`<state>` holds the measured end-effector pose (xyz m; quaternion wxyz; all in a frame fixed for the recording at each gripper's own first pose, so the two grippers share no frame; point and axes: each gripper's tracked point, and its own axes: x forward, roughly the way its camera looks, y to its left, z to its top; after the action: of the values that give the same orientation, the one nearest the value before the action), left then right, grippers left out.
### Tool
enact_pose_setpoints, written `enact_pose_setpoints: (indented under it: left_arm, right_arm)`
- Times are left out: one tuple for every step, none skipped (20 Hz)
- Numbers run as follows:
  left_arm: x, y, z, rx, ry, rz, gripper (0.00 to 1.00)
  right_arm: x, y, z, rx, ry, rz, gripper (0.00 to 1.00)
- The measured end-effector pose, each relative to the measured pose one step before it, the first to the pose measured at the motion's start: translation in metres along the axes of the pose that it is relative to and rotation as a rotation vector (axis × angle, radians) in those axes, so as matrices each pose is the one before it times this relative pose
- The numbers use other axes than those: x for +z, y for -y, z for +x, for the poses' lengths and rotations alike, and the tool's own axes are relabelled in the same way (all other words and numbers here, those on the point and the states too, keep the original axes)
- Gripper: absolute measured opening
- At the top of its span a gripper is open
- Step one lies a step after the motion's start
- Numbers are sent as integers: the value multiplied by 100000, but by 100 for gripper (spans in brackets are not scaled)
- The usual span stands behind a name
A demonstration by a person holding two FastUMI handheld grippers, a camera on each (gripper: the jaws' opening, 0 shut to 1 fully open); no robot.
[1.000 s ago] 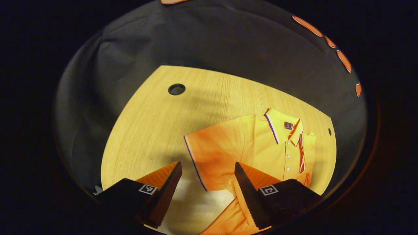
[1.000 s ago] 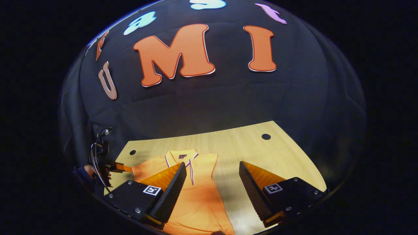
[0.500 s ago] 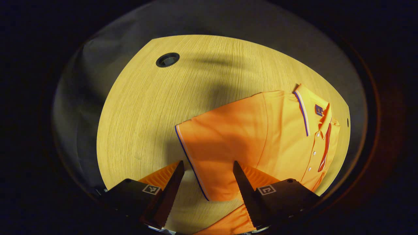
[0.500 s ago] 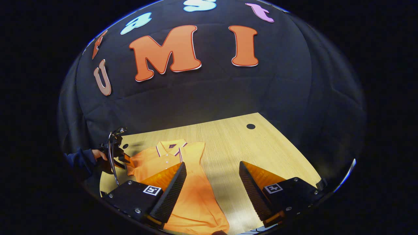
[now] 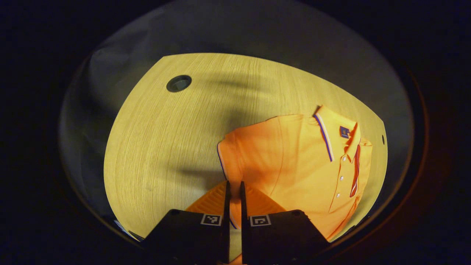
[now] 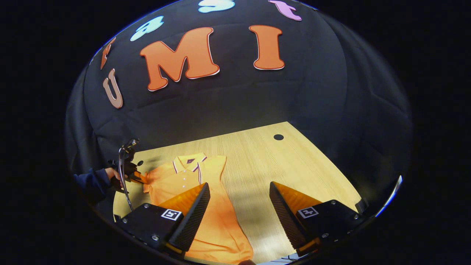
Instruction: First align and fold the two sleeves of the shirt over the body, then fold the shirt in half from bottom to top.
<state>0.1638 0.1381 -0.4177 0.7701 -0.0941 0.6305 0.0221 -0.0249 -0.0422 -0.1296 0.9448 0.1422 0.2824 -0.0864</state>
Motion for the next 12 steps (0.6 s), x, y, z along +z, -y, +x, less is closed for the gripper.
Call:
enact_pose_setpoints:
  left_arm:
    - [661,404,-968,7,2252,3914,13]
    - [809,547,-864,-668,2672,3416,13]
    - [789,1096,-1091,-1788,2304,3486,13]
    - [730,1012,-773,-1730,1868,3345,13]
    - [535,1419,-498,-2129,1713,2883,13]
    - [600,1363,-350,-1880,1944,3212,13]
    - [271,1356,-28,-735,978,3260,13]
    - [470,1244,61,-743,983,3628,13]
    - [403,1229,61,-1368,1391,2989,13]
    - [344,1356,164,-2246,793,2413,13]
    - [244,1687,-35,-4065,1207,2118,13]
    - [208,1654,-44,-4589,821,1347,18]
  right_arm:
    - [-149,61,37,88,-508,171,99]
    - [-56,-177,66,473,-158,25,99]
    - [-54,62,69,-60,-329,-121,99]
    - [-154,-137,120,423,-393,-320,99]
    - [-106,-125,156,105,-537,-202,99]
    - [-10,-116,21,456,-287,-73,99]
    - [40,-186,43,518,-246,109,99]
    - [41,9,-7,10,45,45,99]
    - [55,-64,-50,273,212,-65,99]
    - [-15,12,-113,-430,141,-132,99]
    - [-87,-58,-163,-116,61,-286,99]
    - [35,104,-167,-741,96,-77,99]
